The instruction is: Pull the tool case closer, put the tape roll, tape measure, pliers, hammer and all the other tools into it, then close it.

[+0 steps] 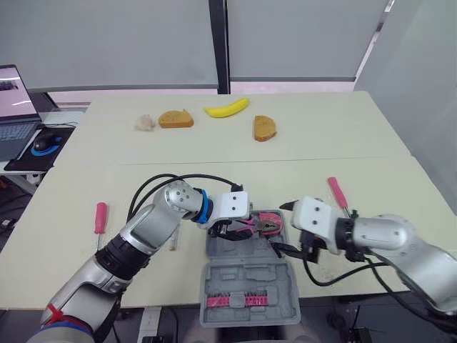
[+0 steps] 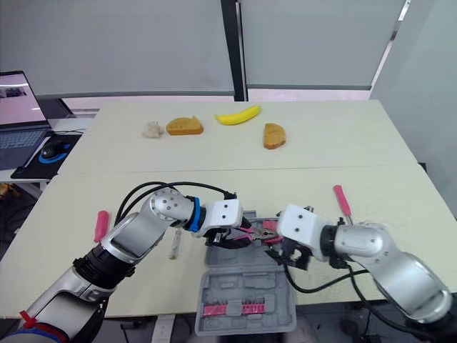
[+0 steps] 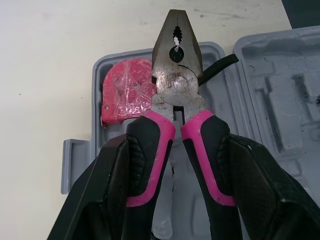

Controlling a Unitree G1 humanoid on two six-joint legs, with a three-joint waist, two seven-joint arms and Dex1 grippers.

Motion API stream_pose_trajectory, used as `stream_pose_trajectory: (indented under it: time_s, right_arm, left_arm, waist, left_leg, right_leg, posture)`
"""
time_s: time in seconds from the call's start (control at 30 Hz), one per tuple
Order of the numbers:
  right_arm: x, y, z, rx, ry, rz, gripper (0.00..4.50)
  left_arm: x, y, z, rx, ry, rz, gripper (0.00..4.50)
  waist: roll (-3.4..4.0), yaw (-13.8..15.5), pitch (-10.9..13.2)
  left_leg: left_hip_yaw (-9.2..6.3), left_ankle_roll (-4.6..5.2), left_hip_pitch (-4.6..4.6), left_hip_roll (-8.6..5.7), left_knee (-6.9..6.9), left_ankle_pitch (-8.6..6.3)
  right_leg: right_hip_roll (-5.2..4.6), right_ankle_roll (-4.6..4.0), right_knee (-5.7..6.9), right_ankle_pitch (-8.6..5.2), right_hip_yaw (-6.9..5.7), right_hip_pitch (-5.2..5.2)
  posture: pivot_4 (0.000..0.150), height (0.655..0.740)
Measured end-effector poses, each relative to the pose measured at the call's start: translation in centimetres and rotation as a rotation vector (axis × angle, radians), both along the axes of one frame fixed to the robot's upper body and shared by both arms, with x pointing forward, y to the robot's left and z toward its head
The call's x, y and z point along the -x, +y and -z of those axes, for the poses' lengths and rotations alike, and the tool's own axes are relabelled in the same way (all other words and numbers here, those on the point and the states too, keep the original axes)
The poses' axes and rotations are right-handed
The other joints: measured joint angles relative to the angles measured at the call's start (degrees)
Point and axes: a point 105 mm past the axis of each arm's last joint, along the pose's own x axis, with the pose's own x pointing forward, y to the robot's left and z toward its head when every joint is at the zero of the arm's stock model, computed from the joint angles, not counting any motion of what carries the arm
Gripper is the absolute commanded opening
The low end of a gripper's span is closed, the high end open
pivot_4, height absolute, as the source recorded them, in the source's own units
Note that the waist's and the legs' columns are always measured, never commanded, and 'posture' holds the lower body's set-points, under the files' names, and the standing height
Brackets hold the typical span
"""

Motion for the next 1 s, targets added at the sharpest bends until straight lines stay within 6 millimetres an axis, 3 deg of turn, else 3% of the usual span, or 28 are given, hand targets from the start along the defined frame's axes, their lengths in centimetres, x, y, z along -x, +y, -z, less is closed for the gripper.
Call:
stream_pose_trajectory:
  time_s: [0.17, 0.53, 0.77, 0.93, 1.0]
  right_arm:
    - [-1.1, 0.7, 1.7, 0.056, 0.057, -0.011, 4.50]
    - [-1.4, 2.3, 2.5, 0.100, 0.082, -0.107, 4.50]
    - [-1.7, 2.2, 3.1, 0.125, 0.080, -0.116, 2.40]
    - [-1.9, 2.2, 3.2, 0.131, 0.071, -0.131, 1.34]
    - [-2.0, 2.2, 3.2, 0.132, 0.068, -0.132, 1.25]
  left_arm:
    - [0.2, 0.3, 0.1, -0.016, 0.020, 0.011, 2.46]
    - [0.3, 0.4, 0.2, -0.024, 0.030, 0.005, 2.46]
    - [0.5, 0.5, 0.2, -0.028, 0.027, 0.007, 2.46]
    - [0.5, 0.5, 0.2, -0.027, 0.027, 0.006, 2.46]
    - [0.5, 0.5, 0.2, -0.028, 0.027, 0.006, 2.46]
  waist:
    - [0.00, 0.0, 0.0]
    - [0.01, 0.0, 0.0]
    - [0.01, 0.0, 0.0]
    - [0.01, 0.0, 0.0]
    - [0.01, 0.0, 0.0]
  left_leg:
    - [0.00, 0.00, 0.00, -0.01, 0.02, 0.00]
    - [0.00, 0.00, 0.00, -0.01, 0.03, 0.00]
    - [0.00, 0.00, 0.01, -0.01, 0.03, 0.00]
    - [0.00, 0.00, 0.01, -0.01, 0.04, 0.00]
    - [0.00, 0.00, 0.01, -0.01, 0.04, 0.00]
  right_leg:
    - [0.00, 0.00, 0.00, 0.00, 0.01, -0.01]
    - [0.00, 0.00, 0.04, 0.00, 0.01, -0.03]
    - [0.00, 0.00, 0.05, 0.00, 0.02, -0.04]
    - [0.00, 0.00, 0.06, 0.00, 0.02, -0.04]
    - [0.00, 0.00, 0.08, 0.00, 0.02, -0.04]
  posture:
    - [0.150, 0.7361]
    - [0.150, 0.7361]
    - [0.150, 0.7361]
    - [0.150, 0.7361]
    - [0.150, 0.7361]
